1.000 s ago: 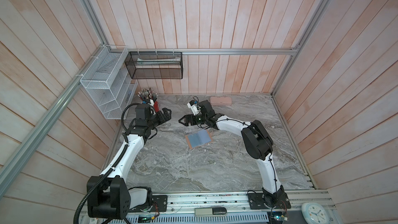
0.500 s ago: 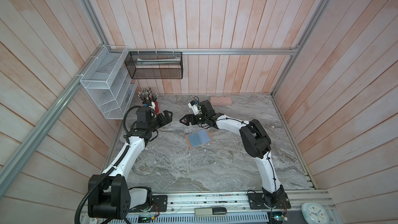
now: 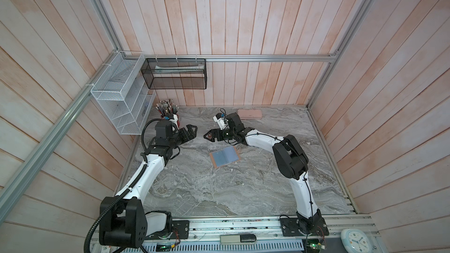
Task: Take the credit cards out of the card holder
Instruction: Touch the credit card in the storage box.
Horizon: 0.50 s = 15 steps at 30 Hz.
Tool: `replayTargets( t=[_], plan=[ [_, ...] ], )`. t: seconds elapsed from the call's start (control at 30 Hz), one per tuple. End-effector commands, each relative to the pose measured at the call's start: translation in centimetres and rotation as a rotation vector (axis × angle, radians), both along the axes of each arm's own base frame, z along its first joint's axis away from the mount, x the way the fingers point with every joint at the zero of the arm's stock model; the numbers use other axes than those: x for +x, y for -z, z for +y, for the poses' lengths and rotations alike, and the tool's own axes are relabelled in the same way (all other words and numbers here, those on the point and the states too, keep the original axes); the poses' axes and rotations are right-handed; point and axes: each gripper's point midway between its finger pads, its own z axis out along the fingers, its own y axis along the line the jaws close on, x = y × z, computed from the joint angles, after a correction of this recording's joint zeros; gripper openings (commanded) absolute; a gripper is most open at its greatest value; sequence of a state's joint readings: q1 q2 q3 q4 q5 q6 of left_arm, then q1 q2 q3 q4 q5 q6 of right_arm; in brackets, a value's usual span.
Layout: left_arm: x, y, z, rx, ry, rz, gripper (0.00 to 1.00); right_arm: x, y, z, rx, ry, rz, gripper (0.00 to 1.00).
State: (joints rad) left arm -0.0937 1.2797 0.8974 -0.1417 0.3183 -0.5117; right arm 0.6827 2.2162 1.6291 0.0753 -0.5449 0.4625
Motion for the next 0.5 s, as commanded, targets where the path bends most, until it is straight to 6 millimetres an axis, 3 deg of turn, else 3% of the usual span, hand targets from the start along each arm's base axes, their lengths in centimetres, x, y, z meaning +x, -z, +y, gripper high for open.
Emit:
replayTargets(
  t=[0.0, 0.27, 0.47],
  plan=[
    [-0.1, -2.1, -0.5, 0.029, 0.022, -0.062, 1.0, -0.6, -2.7, -0.5, 0.022, -0.011, -0.048, 0.98],
    [-1.1, -3.0, -1.7, 0.055, 0.062, -0.103, 1.0, -2.0, -4.1, -2.5, 0.007, 0.021, -0.073, 0.98],
    [-1.5, -3.2, -2.6, 0.083, 0.1, -0.128, 1.0, -4.2, -3.3, -5.4, -0.072, 0.052, -0.058, 0.98]
  ],
)
